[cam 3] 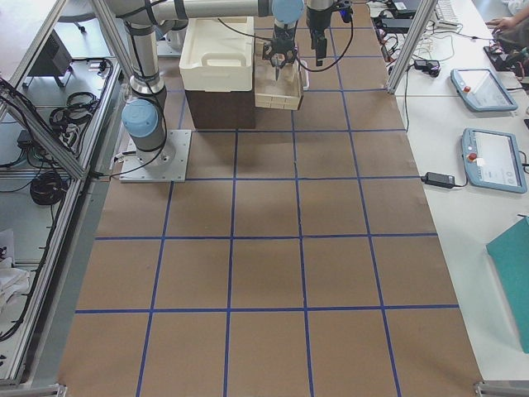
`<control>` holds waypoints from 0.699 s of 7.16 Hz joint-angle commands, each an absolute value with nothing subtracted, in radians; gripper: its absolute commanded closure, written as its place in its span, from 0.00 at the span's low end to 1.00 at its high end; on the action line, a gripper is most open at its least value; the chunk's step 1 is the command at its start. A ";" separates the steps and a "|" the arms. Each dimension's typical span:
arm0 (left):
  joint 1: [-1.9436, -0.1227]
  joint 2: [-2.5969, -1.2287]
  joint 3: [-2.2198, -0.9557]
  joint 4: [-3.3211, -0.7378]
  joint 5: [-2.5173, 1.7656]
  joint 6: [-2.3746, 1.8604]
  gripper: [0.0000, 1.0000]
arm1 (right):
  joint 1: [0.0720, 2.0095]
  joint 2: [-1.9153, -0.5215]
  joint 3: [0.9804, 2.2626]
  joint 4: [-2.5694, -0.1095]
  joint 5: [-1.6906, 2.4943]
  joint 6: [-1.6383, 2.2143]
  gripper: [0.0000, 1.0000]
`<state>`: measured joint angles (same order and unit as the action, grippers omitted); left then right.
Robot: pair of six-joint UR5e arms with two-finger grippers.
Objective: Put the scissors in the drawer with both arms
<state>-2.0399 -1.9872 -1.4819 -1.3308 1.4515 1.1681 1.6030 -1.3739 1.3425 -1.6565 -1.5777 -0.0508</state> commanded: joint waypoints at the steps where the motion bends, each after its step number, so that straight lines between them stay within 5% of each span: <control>1: -2.046 -1.991 -1.482 -1.339 1.389 1.169 0.76 | 1.598 -1.387 1.347 -1.655 -1.569 -0.057 0.00; 2: -2.046 -1.991 -1.482 -1.341 1.388 1.167 0.75 | 1.598 -1.387 1.347 -1.654 -1.571 -0.057 0.00; 3: -2.046 -1.991 -1.483 -1.342 1.390 1.163 0.02 | 1.598 -1.387 1.350 -1.652 -1.571 -0.055 0.00; 5: -2.046 -1.982 -1.483 -1.344 1.397 1.164 0.00 | 1.600 -1.394 1.350 -1.602 -1.569 -0.052 0.00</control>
<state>-2.0463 -1.9869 -1.4832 -1.3423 1.3953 1.1644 1.5986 -1.3892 1.3493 -1.6360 -1.5704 -0.0547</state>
